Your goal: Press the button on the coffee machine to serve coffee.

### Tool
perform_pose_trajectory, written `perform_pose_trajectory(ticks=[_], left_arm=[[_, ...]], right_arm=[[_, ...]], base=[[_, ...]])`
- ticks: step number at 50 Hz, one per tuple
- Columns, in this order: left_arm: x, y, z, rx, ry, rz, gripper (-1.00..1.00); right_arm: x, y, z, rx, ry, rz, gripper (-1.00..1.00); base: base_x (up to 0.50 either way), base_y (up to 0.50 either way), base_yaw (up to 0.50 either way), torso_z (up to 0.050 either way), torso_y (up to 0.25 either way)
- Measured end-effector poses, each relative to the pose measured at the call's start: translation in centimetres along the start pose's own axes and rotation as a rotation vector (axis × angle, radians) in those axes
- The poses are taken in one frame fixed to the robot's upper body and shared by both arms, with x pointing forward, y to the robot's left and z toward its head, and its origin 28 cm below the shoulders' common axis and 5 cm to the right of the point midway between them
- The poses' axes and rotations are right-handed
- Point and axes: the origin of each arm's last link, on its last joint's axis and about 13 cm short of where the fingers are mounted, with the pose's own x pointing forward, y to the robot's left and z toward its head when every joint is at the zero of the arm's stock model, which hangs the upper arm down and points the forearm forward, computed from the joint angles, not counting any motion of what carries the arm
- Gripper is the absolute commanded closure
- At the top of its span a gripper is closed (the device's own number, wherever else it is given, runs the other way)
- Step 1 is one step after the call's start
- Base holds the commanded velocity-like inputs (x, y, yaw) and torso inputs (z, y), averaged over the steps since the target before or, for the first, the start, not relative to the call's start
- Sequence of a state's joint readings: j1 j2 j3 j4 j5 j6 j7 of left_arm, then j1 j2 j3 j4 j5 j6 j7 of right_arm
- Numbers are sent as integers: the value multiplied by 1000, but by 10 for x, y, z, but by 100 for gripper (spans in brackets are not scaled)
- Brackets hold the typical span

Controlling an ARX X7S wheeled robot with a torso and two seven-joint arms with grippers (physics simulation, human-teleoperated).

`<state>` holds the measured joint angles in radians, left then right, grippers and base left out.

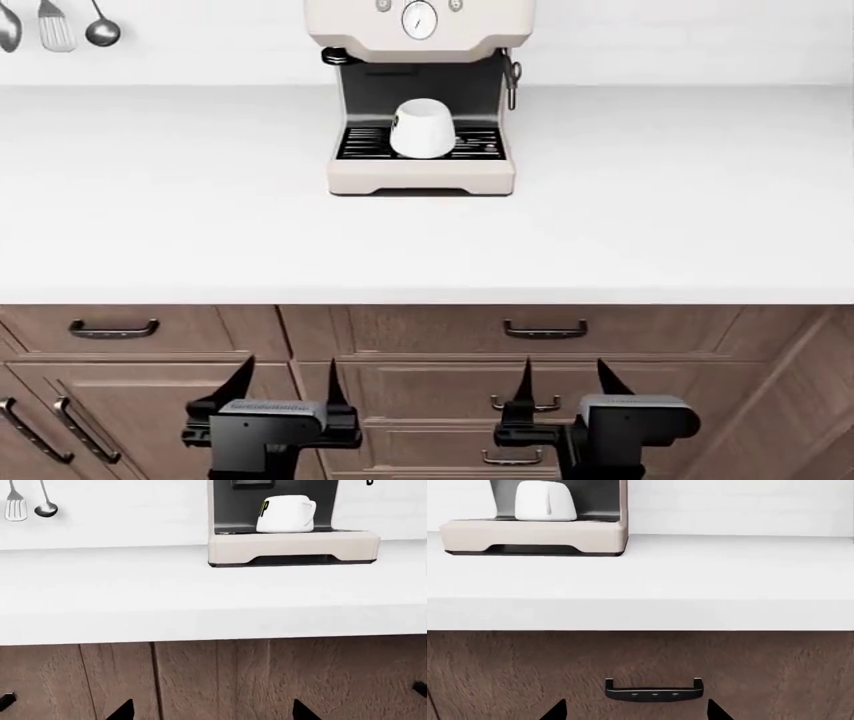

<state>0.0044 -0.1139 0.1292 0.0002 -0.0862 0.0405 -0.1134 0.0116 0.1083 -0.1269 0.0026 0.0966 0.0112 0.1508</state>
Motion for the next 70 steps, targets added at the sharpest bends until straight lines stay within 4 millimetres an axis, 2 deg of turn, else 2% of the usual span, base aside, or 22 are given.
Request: perform_pose_trajectory(ticks=[22, 44, 50, 56, 65, 70], left_arm=[[-1, 2, 0, 0, -15, 6, -100], [0, 0, 1, 10, 28, 7, -100], [-1, -2, 7, -5, 48, -5, -100], [1, -6, 34, -12, 62, -22, -100], [9, 1, 98, -34, 34, 0, -100], [14, 6, 134, -37, 6, -4, -100]], right_arm=[[1, -1, -1, 5, 7, -10, -100], [2, 0, -1, 20, 17, -5, -100], [0, -1, 5, 11, 4, -12, -100], [1, -6, 32, -11, -32, -29, -100], [1, -16, 82, -28, -67, -41, -100], [6, -23, 119, -53, -96, -36, -100]], base=[[0, 0, 0, 50, 0], [0, 0, 0, 0, 0], [0, 0, 0, 0, 0], [0, 0, 0, 0, 0], [0, 0, 0, 0, 0], [0, 0, 0, 0, 0]])
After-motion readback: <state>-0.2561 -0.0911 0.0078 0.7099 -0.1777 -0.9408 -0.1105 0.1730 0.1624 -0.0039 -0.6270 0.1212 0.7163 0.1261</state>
